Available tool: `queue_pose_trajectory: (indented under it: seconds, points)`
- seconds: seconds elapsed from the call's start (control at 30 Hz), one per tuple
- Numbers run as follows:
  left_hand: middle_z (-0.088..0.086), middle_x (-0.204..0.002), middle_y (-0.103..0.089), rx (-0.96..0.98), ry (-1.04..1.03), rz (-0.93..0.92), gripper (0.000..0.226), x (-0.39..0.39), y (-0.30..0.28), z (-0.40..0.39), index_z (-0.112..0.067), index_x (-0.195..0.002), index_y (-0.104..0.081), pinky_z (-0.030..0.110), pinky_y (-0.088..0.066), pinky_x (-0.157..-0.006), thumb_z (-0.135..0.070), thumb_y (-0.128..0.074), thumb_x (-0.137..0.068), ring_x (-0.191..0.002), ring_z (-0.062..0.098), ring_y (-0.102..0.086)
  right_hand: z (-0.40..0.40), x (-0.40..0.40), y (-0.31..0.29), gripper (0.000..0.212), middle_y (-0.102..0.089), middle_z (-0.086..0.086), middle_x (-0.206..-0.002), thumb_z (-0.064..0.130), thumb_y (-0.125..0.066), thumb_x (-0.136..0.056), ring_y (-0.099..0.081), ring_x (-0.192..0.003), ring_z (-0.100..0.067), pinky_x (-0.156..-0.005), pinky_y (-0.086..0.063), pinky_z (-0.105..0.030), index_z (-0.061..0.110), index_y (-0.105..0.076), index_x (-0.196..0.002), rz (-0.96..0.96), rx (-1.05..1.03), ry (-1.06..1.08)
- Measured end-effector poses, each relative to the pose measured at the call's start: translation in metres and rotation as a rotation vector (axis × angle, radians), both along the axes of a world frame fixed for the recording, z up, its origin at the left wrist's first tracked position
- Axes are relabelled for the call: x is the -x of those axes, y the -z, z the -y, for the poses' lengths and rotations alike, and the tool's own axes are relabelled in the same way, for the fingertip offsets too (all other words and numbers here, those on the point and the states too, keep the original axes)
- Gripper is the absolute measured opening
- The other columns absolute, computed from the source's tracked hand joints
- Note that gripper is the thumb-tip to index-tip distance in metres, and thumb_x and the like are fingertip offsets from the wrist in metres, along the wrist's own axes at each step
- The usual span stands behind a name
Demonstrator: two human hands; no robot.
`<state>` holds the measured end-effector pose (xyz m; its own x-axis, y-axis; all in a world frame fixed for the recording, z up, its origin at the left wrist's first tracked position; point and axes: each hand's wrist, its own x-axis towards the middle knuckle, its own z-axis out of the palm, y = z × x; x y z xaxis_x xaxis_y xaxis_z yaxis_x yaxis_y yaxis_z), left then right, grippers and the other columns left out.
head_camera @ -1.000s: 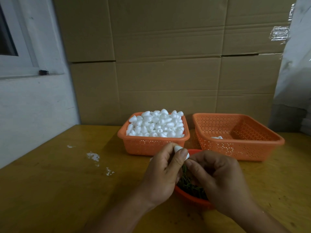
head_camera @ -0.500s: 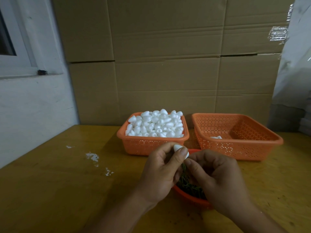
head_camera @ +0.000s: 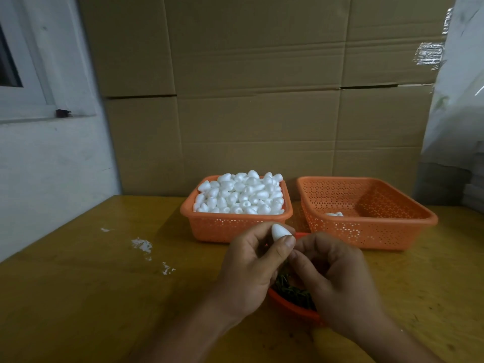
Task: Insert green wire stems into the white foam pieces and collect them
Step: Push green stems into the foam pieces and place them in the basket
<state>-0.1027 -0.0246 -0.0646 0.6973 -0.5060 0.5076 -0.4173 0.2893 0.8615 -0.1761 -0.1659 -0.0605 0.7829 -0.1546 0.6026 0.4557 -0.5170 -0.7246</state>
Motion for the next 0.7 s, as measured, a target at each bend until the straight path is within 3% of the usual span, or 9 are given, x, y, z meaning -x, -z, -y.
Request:
queue_pose_trajectory:
  seconds: [0.07, 0.2, 0.27, 0.33, 0.43, 0.5, 0.57, 0.63, 0.7]
  points:
    - [-0.007, -0.064, -0.053, -0.004, 0.013, -0.03, 0.014, 0.0, 0.0, 0.0, -0.021, -0.104, -0.071, 0.017, -0.037, -0.044, -0.03, -0.065, -0.095, -0.05, 0.005, -0.045, 0.0, 0.0, -0.001, 0.021, -0.073, 0.004, -0.064, 0.013, -0.067, -0.094, -0.065, -0.051, -0.01, -0.05, -0.049, -0.023, 0.031, -0.067, -0.083, -0.01, -0.05, -0.035]
    - [-0.002, -0.074, -0.059, -0.027, 0.062, -0.052, 0.018, 0.001, 0.0, -0.001, -0.022, -0.111, -0.068, 0.018, -0.037, -0.044, -0.029, -0.067, -0.094, -0.051, 0.006, -0.045, 0.003, 0.0, -0.003, 0.015, -0.072, -0.003, -0.063, 0.019, -0.068, -0.093, -0.064, -0.051, -0.018, -0.049, -0.049, -0.032, 0.028, -0.069, -0.08, -0.033, -0.11, -0.048]
    - [0.005, -0.079, -0.061, -0.055, 0.053, -0.04, 0.026, 0.002, 0.001, -0.001, -0.025, -0.12, -0.065, 0.016, -0.038, -0.046, -0.028, -0.068, -0.094, -0.052, 0.003, -0.048, 0.007, -0.002, -0.006, 0.013, -0.071, -0.003, -0.064, 0.02, -0.07, -0.09, -0.06, -0.05, -0.012, -0.047, -0.045, -0.024, 0.026, -0.072, -0.079, -0.026, -0.11, 0.004]
    - [0.0, -0.077, -0.062, -0.087, 0.01, -0.032, 0.036, 0.0, 0.004, 0.0, -0.028, -0.127, -0.061, 0.013, -0.04, -0.05, -0.03, -0.069, -0.091, -0.055, -0.001, -0.053, 0.015, -0.006, -0.012, 0.008, -0.071, 0.003, -0.07, 0.027, -0.07, -0.087, -0.062, -0.056, -0.006, -0.051, -0.046, -0.016, 0.027, -0.072, -0.079, -0.002, -0.077, 0.098]
    - [-0.012, -0.068, -0.058, -0.144, -0.105, 0.027, 0.024, -0.002, 0.006, 0.0, -0.027, -0.111, -0.068, 0.015, -0.041, -0.054, -0.034, -0.067, -0.088, -0.056, -0.001, -0.052, 0.039, -0.018, -0.026, 0.01, -0.07, 0.014, -0.075, 0.036, -0.067, -0.085, -0.064, -0.064, -0.004, -0.05, -0.049, -0.016, 0.031, -0.07, -0.077, -0.019, -0.056, 0.257]
    - [-0.013, -0.064, -0.059, -0.163, -0.147, 0.08, 0.009, -0.004, 0.008, 0.0, -0.026, -0.095, -0.072, 0.015, -0.041, -0.055, -0.031, -0.066, -0.09, -0.056, -0.001, -0.052, 0.061, -0.033, -0.035, 0.012, -0.069, 0.014, -0.069, 0.033, -0.07, -0.089, -0.058, -0.05, -0.001, -0.04, -0.041, -0.016, 0.028, -0.072, -0.078, -0.061, -0.059, 0.345]
    - [-0.014, -0.063, -0.059, -0.179, -0.163, 0.124, 0.008, -0.004, 0.009, 0.0, -0.026, -0.088, -0.072, 0.014, -0.042, -0.056, -0.025, -0.066, -0.093, -0.057, -0.002, -0.052, 0.084, -0.051, -0.042, 0.012, -0.067, 0.009, -0.06, 0.03, -0.073, -0.09, -0.054, -0.043, 0.0, -0.04, -0.038, -0.02, 0.025, -0.074, -0.08, -0.134, -0.018, 0.431]
    - [-0.013, -0.064, -0.06, -0.199, -0.177, 0.144, 0.01, -0.005, 0.01, 0.0, -0.026, -0.086, -0.072, 0.014, -0.042, -0.057, -0.025, -0.066, -0.093, -0.059, -0.002, -0.051, 0.102, -0.067, -0.045, 0.011, -0.069, 0.006, -0.062, 0.031, -0.072, -0.09, -0.063, -0.055, -0.009, -0.048, -0.048, -0.032, 0.023, -0.078, -0.085, -0.226, 0.099, 0.529]
    - [-0.011, -0.065, -0.06, -0.214, -0.182, 0.149, 0.01, -0.005, 0.01, 0.0, -0.027, -0.084, -0.072, 0.016, -0.042, -0.059, -0.03, -0.065, -0.091, -0.061, 0.001, -0.052, 0.116, -0.082, -0.046, 0.019, -0.07, 0.002, -0.069, 0.037, -0.069, -0.091, -0.065, -0.071, -0.023, -0.066, -0.051, -0.039, 0.022, -0.079, -0.088, -0.343, 0.274, 0.638]
